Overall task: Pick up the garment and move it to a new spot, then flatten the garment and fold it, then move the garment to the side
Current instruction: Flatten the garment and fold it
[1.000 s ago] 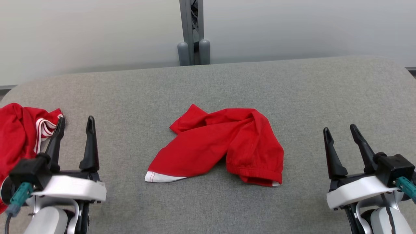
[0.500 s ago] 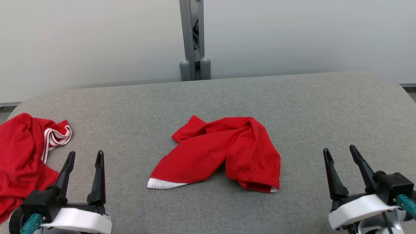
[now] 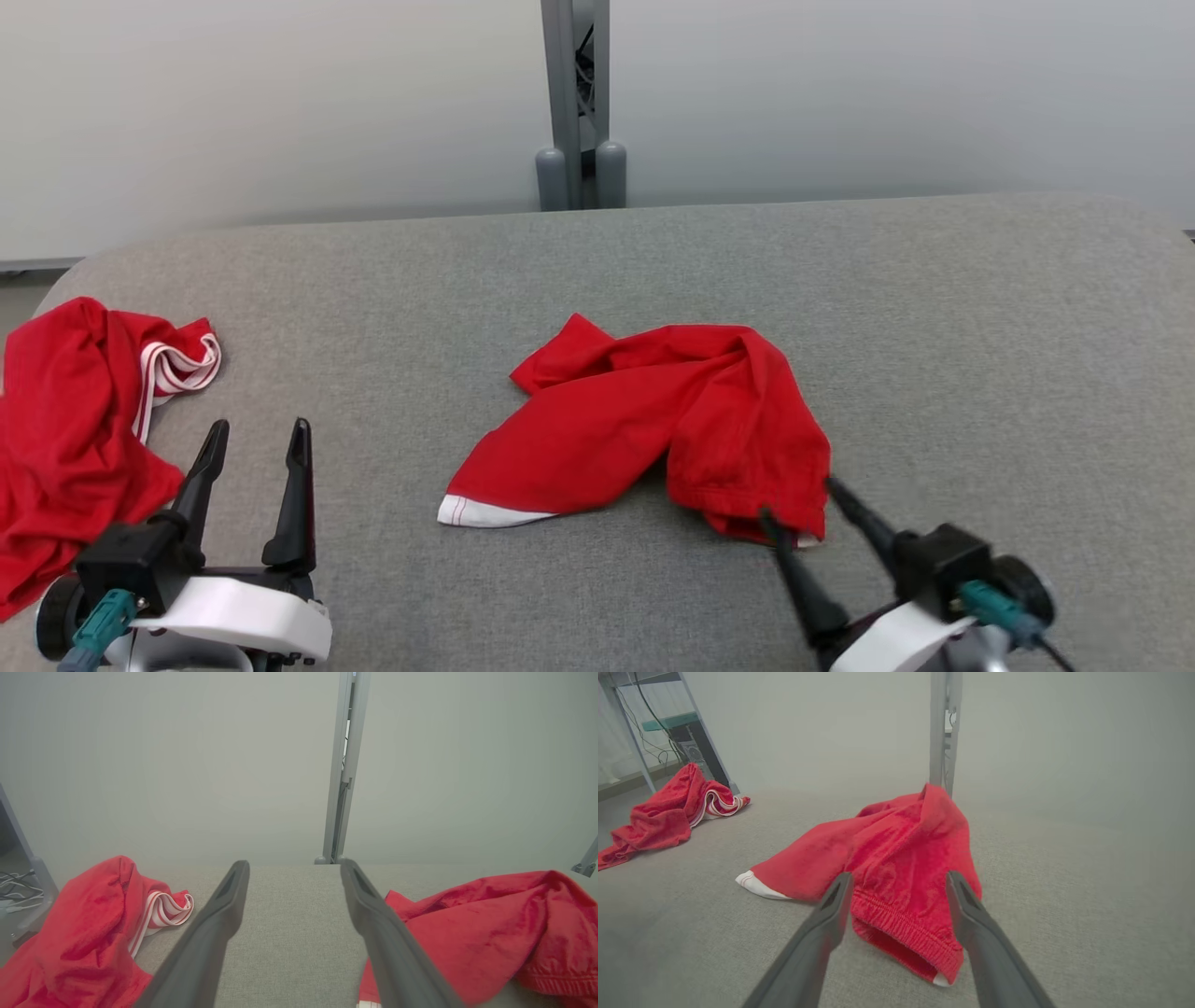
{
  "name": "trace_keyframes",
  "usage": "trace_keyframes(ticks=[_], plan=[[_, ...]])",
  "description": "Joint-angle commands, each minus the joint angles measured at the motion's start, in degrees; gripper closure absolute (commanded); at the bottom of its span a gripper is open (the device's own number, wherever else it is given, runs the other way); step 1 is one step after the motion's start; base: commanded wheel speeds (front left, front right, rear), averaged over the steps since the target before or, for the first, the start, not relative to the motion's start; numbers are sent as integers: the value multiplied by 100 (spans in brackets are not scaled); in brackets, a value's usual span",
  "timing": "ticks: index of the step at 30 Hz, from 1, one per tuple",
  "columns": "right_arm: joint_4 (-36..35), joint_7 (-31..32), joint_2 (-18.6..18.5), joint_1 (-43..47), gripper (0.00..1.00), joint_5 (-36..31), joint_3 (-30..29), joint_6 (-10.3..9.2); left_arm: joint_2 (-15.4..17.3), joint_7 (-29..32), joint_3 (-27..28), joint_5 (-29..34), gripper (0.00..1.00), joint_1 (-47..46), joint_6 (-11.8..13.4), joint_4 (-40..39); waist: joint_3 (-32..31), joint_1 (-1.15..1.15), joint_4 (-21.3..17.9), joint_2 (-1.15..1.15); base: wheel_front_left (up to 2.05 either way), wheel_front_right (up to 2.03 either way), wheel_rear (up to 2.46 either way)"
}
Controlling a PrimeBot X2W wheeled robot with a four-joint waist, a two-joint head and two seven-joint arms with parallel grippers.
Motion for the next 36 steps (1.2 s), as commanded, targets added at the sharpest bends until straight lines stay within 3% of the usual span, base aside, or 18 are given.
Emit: trace_keyframes(ticks=[1, 3, 6, 17, 19, 20, 28, 36], plan=[[50, 39, -66, 41, 0, 52, 88, -2, 20, 17, -2, 18, 0, -99, 23, -15, 57, 0, 57, 0, 0, 0, 0], [176, 84, -117, -28, 0, 86, 550, -2, -10, 38, -58, 29, 0, -181, -5, 1, 136, 0, 158, 0, 0, 0, 0], [326, -13, -203, -214, 0, -80, 791, -2, -46, 50, -110, 14, 0, -260, -34, 34, 219, 0, 253, 0, 0, 0, 0], [1269, -159, -328, -1018, 0, -1420, 831, -2, -185, -33, -241, -46, 0, -584, -184, 228, 577, 0, 498, 0, 0, 0, 0], [1455, -143, -297, -1099, 61, -1427, 732, -2, -224, -62, -259, -59, 0, -632, -202, 277, 619, 0, 512, 0, 0, 0, 0], [1523, -161, -279, -1138, 100, -1402, 690, -2, -241, -81, -267, -61, 0, -657, -219, 305, 634, 0, 517, 0, 0, 0, 0], [1347, -280, -222, -1102, 100, -1003, 377, -2, -289, -168, -253, -76, 0, -715, -272, 464, 645, 0, 390, 0, 0, 0, 0], [441, -41, -343, -862, 100, -546, -123, -2, -230, -175, -250, -64, 0, -759, -297, 530, 659, 0, 79, 0, 0, 0, 0]])
